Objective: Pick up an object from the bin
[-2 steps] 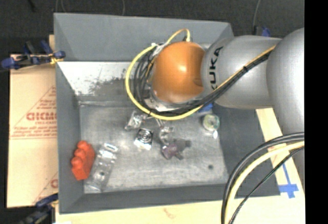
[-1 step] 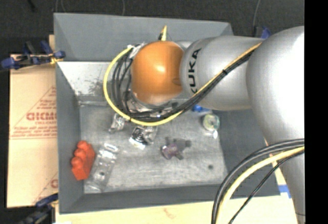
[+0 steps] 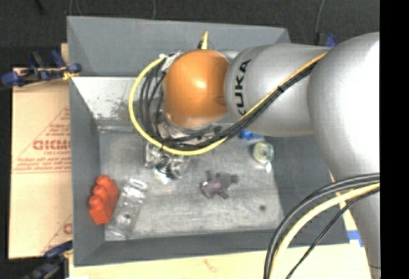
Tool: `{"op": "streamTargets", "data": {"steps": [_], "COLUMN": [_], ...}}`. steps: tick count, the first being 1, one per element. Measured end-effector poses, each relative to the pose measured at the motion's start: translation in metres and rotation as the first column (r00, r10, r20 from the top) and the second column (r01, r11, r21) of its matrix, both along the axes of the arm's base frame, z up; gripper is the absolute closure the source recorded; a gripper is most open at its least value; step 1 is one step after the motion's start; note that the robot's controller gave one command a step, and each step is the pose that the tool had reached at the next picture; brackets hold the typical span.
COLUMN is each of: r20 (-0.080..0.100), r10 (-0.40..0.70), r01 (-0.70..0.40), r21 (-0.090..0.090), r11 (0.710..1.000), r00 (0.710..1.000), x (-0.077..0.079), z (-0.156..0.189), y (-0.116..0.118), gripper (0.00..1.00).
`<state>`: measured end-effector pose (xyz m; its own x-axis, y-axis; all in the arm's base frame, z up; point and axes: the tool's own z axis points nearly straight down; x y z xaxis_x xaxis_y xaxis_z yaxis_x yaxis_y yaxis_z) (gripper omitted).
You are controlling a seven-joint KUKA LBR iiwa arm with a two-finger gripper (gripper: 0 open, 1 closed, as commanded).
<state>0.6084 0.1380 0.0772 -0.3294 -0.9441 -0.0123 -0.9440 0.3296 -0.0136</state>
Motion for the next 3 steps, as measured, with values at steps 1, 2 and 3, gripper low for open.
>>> {"op": "streamTargets", "data": {"steps": [1, 2, 3], "r20": [-0.010, -0.011, -0.012], "r10": [-0.008, -0.016, -0.023], "r01": [0.008, 0.016, 0.023], "r21": [-0.006, -0.006, -0.004], "r11": [1.000, 1.000, 1.000], "r00": [1.000, 1.000, 1.000], "x": [0.002, 0.004, 0.005], "z": [0.031, 0.055, 0.064], "y": [-0.001, -0.002, -0.002], "gripper": [1.00, 1.00, 1.00]}}
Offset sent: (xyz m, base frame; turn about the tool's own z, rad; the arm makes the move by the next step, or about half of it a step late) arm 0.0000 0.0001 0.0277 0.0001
